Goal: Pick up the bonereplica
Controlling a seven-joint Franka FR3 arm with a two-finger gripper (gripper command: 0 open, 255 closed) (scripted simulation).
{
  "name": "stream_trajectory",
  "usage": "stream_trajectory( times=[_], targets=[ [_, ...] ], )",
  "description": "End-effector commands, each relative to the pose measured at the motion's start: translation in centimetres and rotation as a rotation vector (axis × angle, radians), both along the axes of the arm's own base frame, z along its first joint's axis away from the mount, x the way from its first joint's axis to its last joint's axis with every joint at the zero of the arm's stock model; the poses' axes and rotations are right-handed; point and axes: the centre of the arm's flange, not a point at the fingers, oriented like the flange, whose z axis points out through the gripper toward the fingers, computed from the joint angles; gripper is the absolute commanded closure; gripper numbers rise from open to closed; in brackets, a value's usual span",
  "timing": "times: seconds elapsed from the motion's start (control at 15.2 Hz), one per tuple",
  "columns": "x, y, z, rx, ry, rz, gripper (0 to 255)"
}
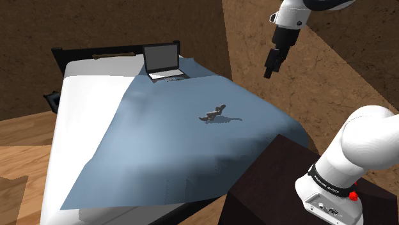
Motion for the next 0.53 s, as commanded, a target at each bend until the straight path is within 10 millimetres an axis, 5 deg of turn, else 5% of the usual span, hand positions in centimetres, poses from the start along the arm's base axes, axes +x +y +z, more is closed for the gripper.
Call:
stream_trajectory(
  times=[0.0, 0.46],
  targets=[
    [0.0, 0.0, 0.0, 0.000, 0.000, 0.000, 0],
    [6.0, -4.0, -6.2, -0.002, 0.027, 0.177, 0]
  ],
)
